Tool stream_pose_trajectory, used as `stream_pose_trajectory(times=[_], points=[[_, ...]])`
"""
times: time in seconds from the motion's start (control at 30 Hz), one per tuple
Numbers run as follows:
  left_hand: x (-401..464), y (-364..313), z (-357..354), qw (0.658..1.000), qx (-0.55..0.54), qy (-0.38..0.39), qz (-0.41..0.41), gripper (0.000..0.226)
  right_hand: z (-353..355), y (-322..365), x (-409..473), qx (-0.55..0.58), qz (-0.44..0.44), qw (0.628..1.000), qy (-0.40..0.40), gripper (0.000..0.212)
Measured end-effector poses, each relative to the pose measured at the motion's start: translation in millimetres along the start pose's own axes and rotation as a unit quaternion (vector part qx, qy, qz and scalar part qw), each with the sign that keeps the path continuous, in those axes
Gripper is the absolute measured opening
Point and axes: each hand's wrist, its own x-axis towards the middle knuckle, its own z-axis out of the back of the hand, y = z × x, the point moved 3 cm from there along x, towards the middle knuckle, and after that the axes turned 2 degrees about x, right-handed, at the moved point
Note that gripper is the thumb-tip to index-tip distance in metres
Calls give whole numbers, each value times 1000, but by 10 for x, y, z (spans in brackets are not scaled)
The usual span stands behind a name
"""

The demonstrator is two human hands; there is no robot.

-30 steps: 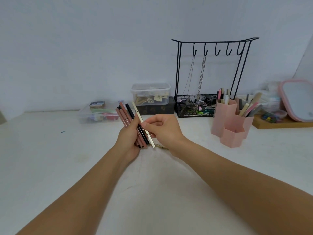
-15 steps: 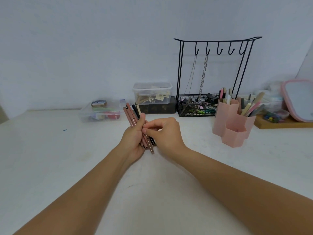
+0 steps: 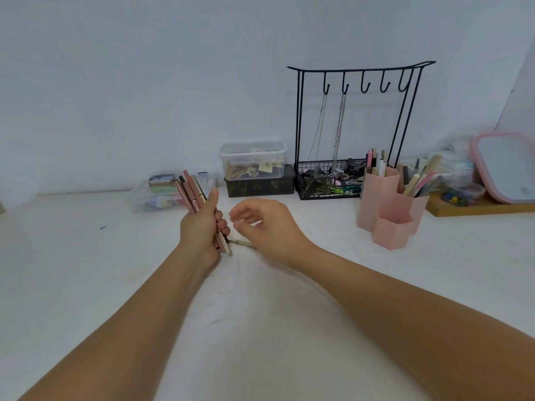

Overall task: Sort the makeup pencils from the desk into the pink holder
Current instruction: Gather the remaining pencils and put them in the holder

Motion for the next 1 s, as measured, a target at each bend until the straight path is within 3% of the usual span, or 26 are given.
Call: stream_pose_trajectory(times=[0.07, 0.2, 0.37, 0.57, 0.67, 0.77, 0.83, 1.0], points=[[11, -19, -19, 1000, -4, 8, -10, 31, 143, -52, 52, -77, -47, 996, -21, 17], [31, -10, -24, 1000, 13, 21, -14, 33, 313, -150, 80, -229, -131, 955, 139, 37], [20, 24, -40, 998, 41, 37, -9, 35, 327, -154, 75, -252, -122, 940, 193, 14], [-40, 82, -92, 995, 73, 65, -2, 37, 282, -182, 86, -272, -146, 928, 206, 19], [-71, 97, -123, 993, 75, 89, -3, 37, 338, -215, 88, -199, -195, 943, 183, 29], [-109, 97, -146, 992, 75, 103, -1, 38, 366, -191, 76, 5, -253, 959, 127, 21], [-142, 93, -169, 992, 64, 112, 11, 43, 363, -115, 105, 111, -236, 962, 85, 15], [-227, 71, -232, 989, 70, 131, 17, 65, 287, 53, 132, 151, -180, 970, 59, 13]])
